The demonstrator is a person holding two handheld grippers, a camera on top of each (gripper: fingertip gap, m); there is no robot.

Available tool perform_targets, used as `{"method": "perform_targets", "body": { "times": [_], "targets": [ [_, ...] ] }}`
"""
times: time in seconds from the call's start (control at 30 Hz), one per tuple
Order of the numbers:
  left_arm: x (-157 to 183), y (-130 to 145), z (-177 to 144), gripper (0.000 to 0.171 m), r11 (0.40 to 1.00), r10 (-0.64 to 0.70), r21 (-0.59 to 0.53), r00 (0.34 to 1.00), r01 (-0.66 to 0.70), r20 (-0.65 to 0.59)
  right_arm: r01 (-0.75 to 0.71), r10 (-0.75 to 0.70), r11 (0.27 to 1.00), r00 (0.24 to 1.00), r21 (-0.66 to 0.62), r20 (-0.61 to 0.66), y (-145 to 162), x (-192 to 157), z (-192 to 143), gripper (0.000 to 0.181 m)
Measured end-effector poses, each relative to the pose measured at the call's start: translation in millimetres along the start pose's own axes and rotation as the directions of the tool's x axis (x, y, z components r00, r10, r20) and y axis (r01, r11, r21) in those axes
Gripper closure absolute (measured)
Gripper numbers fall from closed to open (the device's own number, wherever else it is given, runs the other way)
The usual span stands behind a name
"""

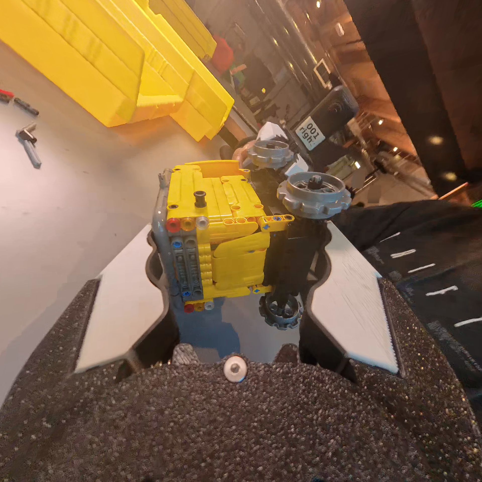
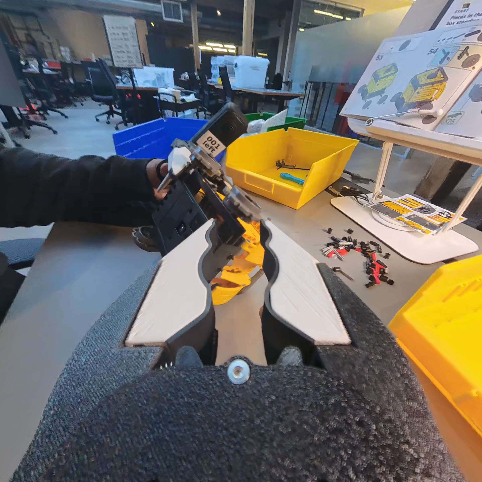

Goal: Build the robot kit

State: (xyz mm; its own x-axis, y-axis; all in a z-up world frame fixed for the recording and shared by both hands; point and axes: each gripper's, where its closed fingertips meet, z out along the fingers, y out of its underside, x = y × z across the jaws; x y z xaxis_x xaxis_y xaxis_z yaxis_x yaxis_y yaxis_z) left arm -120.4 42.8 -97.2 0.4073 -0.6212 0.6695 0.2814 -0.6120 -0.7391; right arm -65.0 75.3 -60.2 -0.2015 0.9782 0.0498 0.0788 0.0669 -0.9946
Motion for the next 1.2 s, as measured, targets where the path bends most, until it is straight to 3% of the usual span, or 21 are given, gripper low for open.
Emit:
{"method": "perform_targets", "body": {
  "times": [0.13, 0.2, 0.37, 0.53, 0.7, 0.8, 0.97, 1.07, 1.2],
  "targets": [
    [9, 13, 2, 0.052, 0.942, 0.312, -0.147, 0.948, -0.302, 0.055, -0.006, 0.013, 0.996, 0.997, -0.084, 0.08, 23, -22, -5, 0.121],
    [13, 16, 4, 0.052, 0.918, 0.371, -0.17, 0.927, -0.358, 0.051, 0.033, -0.021, 0.991, 0.995, -0.127, 0.101, 35, -32, -4, 0.115],
    [14, 14, 1, 0.053, 0.904, 0.417, -0.124, 0.908, -0.41, 0.038, 0.098, -0.091, 0.985, 0.994, -0.139, 0.054, 38, -29, 1, 0.126],
    [15, 14, -1, 0.053, 0.893, 0.442, -0.115, 0.896, -0.434, 0.048, 0.11, -0.105, 0.987, 0.993, -0.121, 0.053, 38, -29, 4, 0.125],
    [22, 20, 1, 0.053, 0.862, 0.499, -0.117, 0.866, -0.493, 0.024, 0.048, -0.037, 0.987, 0.997, -0.154, 0.075, 49, -29, 8, 0.094],
    [29, 26, 7, 0.053, 0.816, 0.566, -0.141, 0.824, -0.56, 0.003, 0.062, -0.026, 0.971, 0.987, -0.229, 0.157, 65, -41, 16, 0.081],
    [39, 26, 14, 0.053, 0.643, 0.755, -0.242, 0.654, -0.727, 0.043, 0.216, -0.185, 0.956, 0.97, -0.201, 0.16, 60, -40, 17, 0.089],
    [27, 19, 14, 0.053, 0.464, 0.883, -0.349, 0.458, -0.814, 0.105, 0.39, -0.385, 0.895, 0.921, -0.215, 0.067, 60, -24, 17, 0.103],
    [12, 14, 13, 0.053, 0.25, 0.968, -0.469, 0.231, -0.847, 0.1, 0.553, -0.579, 0.792, 0.815, -0.259, -0.027, 59, -6, 18, 0.104]
  ]
}}
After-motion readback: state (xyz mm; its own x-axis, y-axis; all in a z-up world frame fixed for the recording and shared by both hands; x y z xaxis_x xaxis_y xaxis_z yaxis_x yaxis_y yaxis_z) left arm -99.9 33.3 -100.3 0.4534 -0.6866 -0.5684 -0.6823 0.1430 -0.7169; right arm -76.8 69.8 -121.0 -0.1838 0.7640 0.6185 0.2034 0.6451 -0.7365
